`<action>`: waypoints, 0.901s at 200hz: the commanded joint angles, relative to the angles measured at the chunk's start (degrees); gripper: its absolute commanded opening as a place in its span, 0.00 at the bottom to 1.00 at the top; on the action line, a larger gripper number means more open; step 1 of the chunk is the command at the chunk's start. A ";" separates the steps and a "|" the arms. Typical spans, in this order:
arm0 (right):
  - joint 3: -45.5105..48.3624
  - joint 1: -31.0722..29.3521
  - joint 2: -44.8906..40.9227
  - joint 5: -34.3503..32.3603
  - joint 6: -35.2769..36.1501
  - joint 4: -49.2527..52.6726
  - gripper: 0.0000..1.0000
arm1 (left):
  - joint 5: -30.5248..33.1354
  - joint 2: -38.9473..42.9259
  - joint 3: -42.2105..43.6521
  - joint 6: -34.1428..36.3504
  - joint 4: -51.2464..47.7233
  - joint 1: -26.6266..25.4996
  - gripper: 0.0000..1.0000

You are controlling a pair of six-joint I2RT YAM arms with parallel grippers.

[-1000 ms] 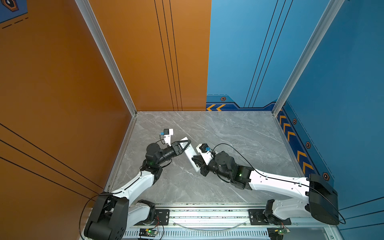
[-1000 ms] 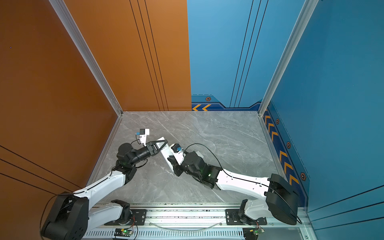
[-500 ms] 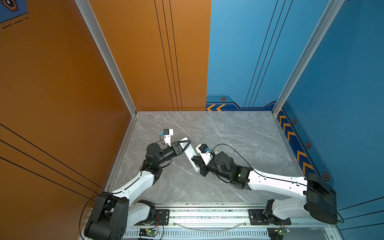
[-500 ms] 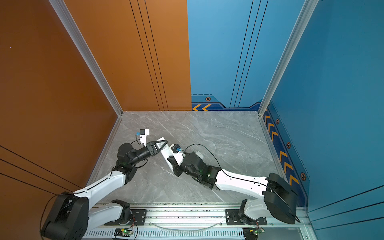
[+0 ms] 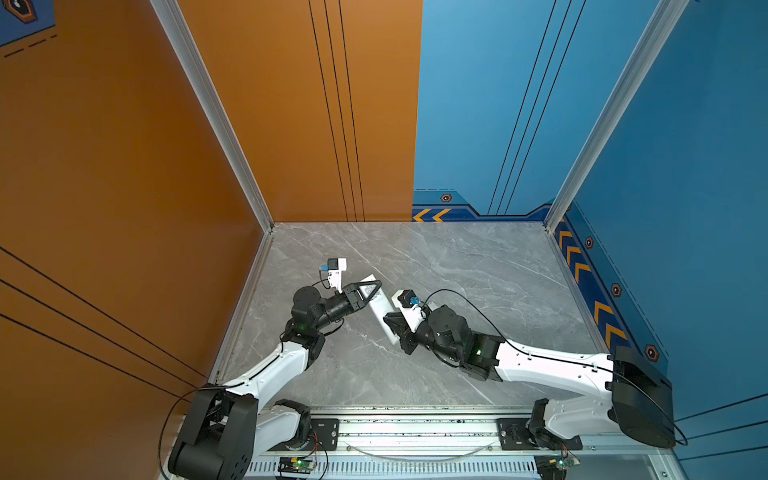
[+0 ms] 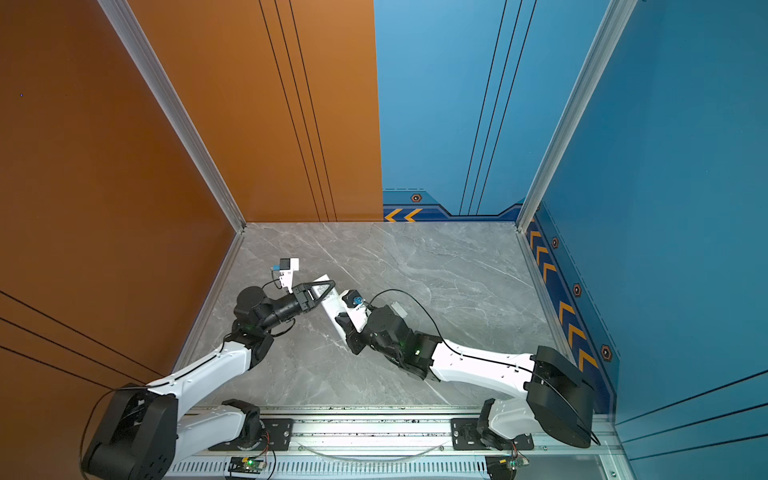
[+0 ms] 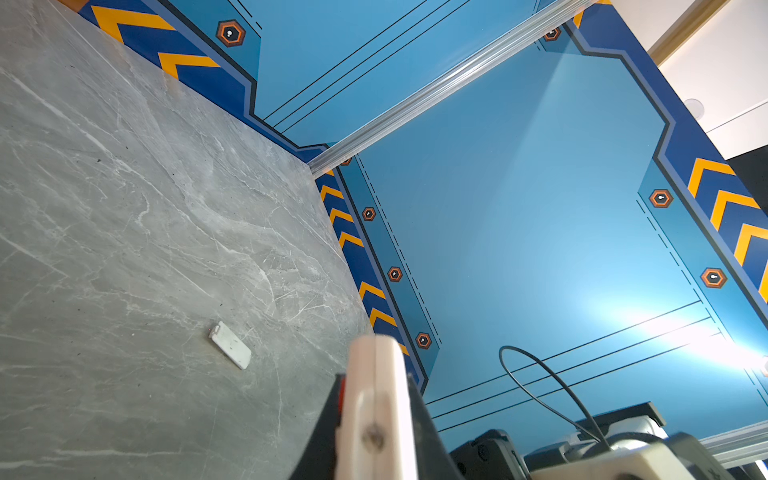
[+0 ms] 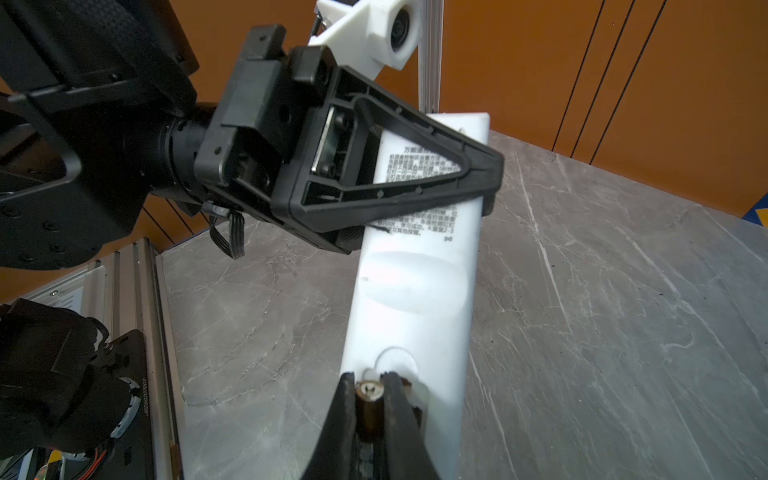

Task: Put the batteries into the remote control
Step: 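Lower the battery into the empty slot beside the first battery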

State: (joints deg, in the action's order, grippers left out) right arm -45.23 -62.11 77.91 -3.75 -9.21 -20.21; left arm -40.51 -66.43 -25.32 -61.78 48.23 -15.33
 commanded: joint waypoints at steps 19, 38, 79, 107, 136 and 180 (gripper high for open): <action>1.28 -0.56 -0.18 -0.82 0.50 0.85 0.14 | -0.09 0.54 0.13 -0.83 3.23 -0.12 0.00; 1.37 -0.56 -0.30 -0.88 0.63 0.87 0.16 | -0.16 0.54 0.17 -0.81 3.19 -0.09 0.00; 1.19 -0.72 -0.71 -1.08 0.93 1.13 0.24 | -0.27 0.34 0.13 -0.83 3.19 -0.08 0.00; 1.00 -0.76 -0.86 -1.35 1.37 1.73 0.29 | -0.49 0.16 0.36 -0.66 3.19 -0.20 0.00; 0.94 -0.80 -1.47 -1.77 2.07 2.57 0.32 | -0.73 0.08 0.44 -0.67 3.19 -0.21 0.00; 0.50 -0.78 -2.17 -2.39 3.20 3.77 0.37 | -1.12 -0.10 0.27 -0.62 3.21 -0.22 0.00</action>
State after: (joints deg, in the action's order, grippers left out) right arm -45.01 -63.00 77.08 -3.95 -7.35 -19.20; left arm -40.14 -66.43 -25.28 -61.82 48.66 -15.33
